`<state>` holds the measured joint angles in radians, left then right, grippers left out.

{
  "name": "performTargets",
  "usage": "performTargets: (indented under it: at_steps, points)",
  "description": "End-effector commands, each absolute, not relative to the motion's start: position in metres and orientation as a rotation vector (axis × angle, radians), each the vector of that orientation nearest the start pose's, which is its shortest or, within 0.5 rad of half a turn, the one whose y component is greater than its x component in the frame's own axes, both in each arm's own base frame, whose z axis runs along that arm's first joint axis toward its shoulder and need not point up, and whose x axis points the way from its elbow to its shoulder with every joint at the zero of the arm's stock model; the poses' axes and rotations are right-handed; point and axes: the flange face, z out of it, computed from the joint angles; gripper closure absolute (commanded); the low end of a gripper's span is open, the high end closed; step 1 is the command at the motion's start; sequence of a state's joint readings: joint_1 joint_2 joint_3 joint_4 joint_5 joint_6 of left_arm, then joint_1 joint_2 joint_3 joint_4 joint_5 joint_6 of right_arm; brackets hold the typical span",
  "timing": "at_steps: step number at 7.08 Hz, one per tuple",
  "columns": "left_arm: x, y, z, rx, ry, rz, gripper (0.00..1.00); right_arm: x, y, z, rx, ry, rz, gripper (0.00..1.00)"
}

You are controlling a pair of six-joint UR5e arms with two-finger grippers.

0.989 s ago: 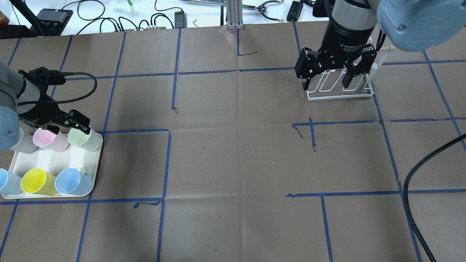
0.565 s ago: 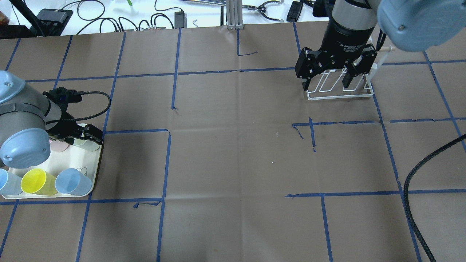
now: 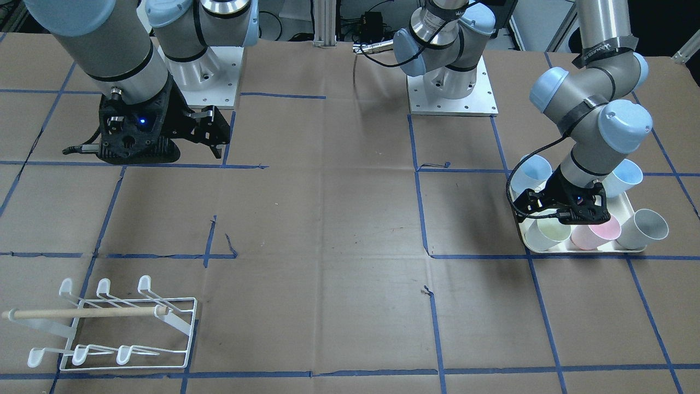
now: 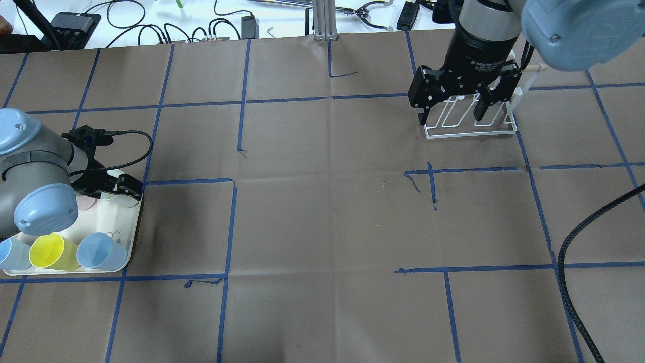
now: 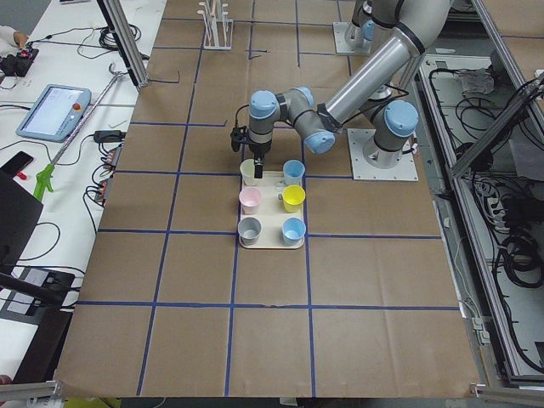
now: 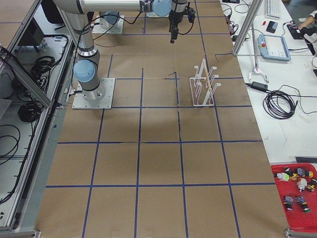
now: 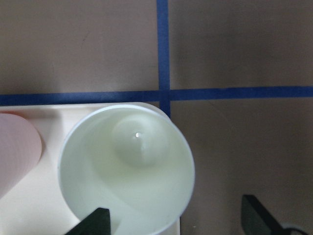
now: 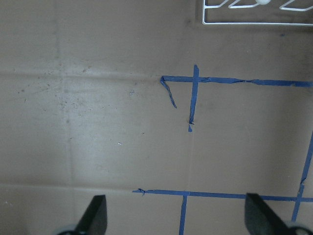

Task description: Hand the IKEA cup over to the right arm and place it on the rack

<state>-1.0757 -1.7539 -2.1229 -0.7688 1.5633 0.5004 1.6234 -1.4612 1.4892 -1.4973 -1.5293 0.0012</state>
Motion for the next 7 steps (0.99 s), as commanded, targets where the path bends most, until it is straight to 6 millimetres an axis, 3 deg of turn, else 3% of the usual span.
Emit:
performTargets:
  at_steps: [1, 4, 5, 6, 7]
  points:
    - [0.106, -0.483, 0.228, 0.008, 3.115, -0.115, 0.03, 0.165, -0.520, 0.465, -0.078, 3.098, 0.156, 0.00]
    - [0.107, -0.489, 0.217, 0.013, 3.115, -0.117, 0.03, 0.165, -0.519, 0.467, -0.078, 3.098, 0.152, 0.00]
    - [0.107, -0.489, 0.218, 0.015, 3.114, -0.123, 0.07, 0.165, -0.520, 0.466, -0.078, 3.098, 0.154, 0.00]
    - [0.107, -0.489, 0.221, 0.015, 3.112, -0.132, 0.20, 0.165, -0.520, 0.466, -0.078, 3.098, 0.154, 0.00]
    - [0.107, -0.489, 0.225, 0.016, 3.111, -0.145, 0.42, 0.165, -0.520, 0.466, -0.078, 3.098, 0.154, 0.00]
